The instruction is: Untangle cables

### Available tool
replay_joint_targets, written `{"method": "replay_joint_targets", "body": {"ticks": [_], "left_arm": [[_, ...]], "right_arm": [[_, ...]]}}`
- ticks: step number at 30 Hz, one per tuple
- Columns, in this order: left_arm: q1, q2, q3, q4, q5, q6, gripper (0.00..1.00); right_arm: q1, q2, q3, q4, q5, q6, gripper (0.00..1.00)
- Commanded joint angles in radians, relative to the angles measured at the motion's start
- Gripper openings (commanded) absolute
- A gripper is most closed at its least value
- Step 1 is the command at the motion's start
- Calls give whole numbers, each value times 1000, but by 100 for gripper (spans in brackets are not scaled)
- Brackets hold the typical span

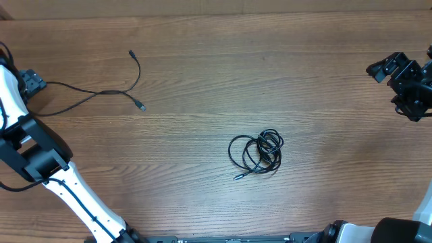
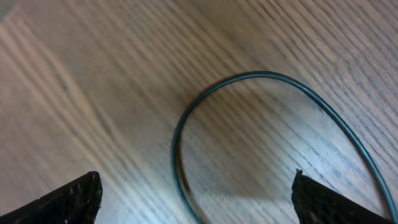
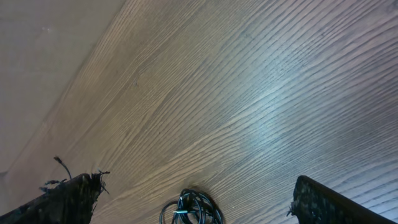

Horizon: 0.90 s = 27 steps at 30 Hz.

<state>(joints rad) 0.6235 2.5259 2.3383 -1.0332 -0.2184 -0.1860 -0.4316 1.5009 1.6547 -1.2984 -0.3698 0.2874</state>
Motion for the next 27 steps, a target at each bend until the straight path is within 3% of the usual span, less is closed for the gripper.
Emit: {"method": "replay_joint_targets", "body": {"ticks": [1, 6, 12, 20, 27], "left_arm": [[1, 62, 6, 20, -11, 60, 98], [23, 103, 6, 40, -36, 68, 99], [69, 112, 5, 53, 102, 97, 97], [132, 119, 3, 42, 272, 142, 72], [150, 121, -13, 43, 324, 191, 48]], "right_arm": [[5, -6, 0, 2, -6, -5, 100], [5, -6, 0, -11, -6, -5, 100], [5, -6, 0, -18, -6, -5, 100], [5, -6, 0, -27, 3, -5, 100], [5, -6, 0, -35, 3, -5, 100]]}}
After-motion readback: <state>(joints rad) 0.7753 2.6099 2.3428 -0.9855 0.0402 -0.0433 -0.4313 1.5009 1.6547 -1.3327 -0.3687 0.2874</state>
